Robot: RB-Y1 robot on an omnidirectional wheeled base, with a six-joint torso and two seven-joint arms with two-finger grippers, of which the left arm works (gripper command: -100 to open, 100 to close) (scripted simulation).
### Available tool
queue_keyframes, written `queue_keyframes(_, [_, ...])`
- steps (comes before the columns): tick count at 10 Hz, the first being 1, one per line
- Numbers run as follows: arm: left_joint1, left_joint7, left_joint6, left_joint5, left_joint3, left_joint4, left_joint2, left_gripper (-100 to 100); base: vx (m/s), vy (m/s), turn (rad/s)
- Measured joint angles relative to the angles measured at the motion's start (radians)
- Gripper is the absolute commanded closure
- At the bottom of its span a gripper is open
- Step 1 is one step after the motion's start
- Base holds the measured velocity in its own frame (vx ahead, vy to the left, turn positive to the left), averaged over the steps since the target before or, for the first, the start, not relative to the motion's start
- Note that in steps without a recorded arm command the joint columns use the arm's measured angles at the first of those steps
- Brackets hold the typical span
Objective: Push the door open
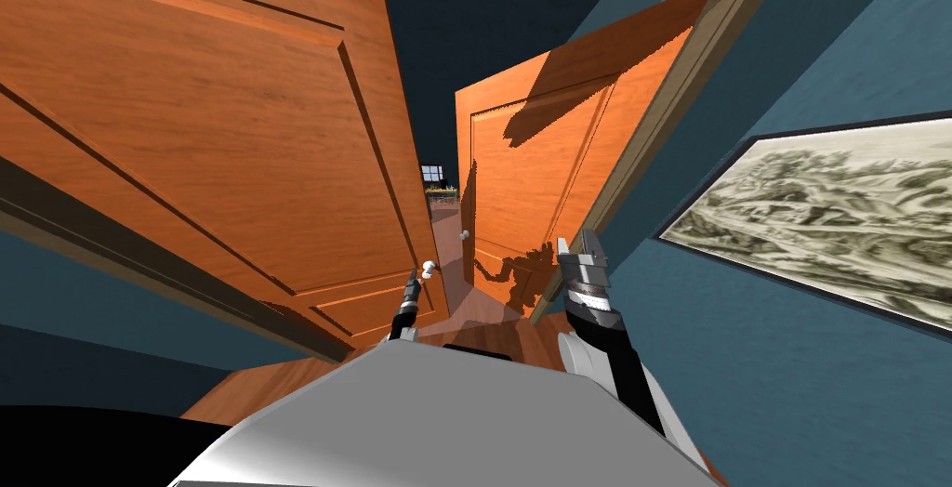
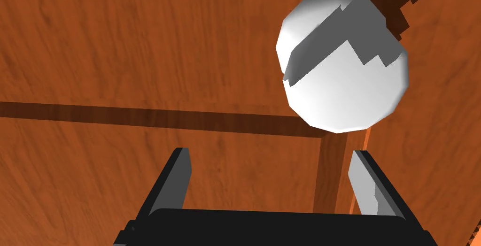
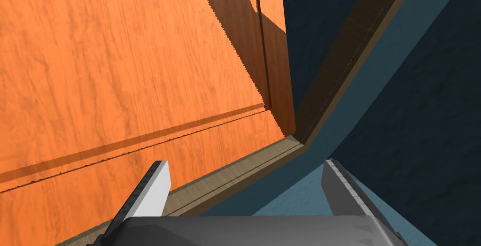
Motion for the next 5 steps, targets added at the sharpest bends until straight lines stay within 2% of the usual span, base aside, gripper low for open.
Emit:
queue_keyframes(2, [-0.01,0.054,0.0,0.029,-0.005,0.011,-0.001,-100,-0.05,0.005,-0.051])
queue_keyframes(5, [-0.022,0.124,-0.001,0.057,-0.009,0.025,-0.001,-100,-0.036,0.004,-0.042])
